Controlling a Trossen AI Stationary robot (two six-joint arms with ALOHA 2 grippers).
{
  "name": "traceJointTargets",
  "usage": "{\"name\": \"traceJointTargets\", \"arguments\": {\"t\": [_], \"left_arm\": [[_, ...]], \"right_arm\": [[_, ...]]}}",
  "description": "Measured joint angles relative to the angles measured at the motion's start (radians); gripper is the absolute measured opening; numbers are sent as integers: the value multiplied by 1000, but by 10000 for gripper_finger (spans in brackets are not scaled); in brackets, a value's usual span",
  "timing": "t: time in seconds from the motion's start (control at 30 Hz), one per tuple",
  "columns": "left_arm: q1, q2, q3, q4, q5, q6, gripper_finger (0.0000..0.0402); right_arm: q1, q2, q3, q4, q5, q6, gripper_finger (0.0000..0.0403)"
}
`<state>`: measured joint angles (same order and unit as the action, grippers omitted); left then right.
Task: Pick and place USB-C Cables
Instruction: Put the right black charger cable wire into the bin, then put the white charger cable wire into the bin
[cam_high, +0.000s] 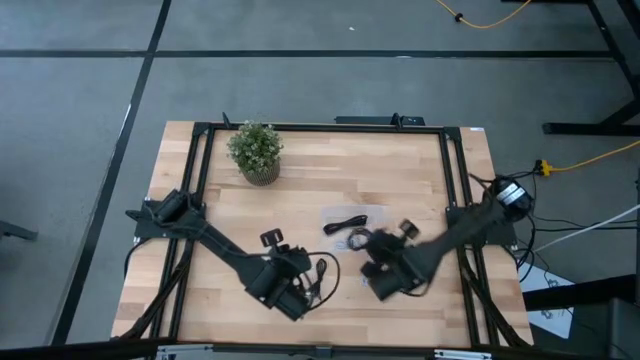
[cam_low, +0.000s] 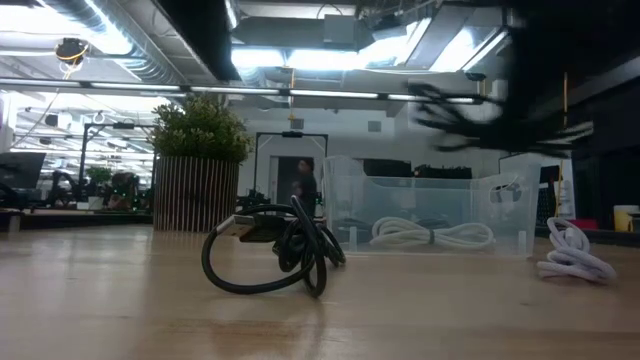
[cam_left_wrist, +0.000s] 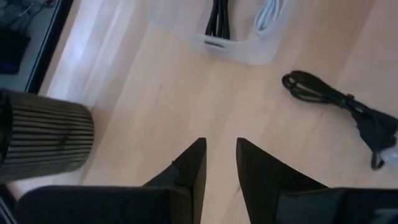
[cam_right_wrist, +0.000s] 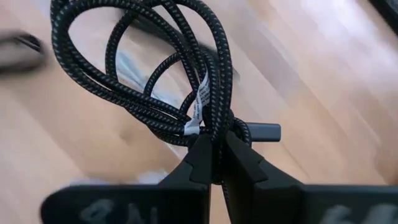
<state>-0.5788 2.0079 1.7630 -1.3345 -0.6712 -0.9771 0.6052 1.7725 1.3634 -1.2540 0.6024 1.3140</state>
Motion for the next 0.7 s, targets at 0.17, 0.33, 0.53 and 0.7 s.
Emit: {"name": "traceJointTargets", "arguments": {"t": [0.17,0.33,0.53,0.7], "left_arm": [[-42,0,0,-20,0,-68,81],[-70,0,0,-17,-1,-70,81],[-94,0,0,-16,-1,-71,81],[-105,0,0,-14,-1,-71,81]], "right_arm": [[-121,0,15,287,-2,-392,22],[-215,1,1,372,-84,-519,22],[-267,1,-26,304,-157,-469,89],[-301,1,-28,286,-203,-443,147]]}}
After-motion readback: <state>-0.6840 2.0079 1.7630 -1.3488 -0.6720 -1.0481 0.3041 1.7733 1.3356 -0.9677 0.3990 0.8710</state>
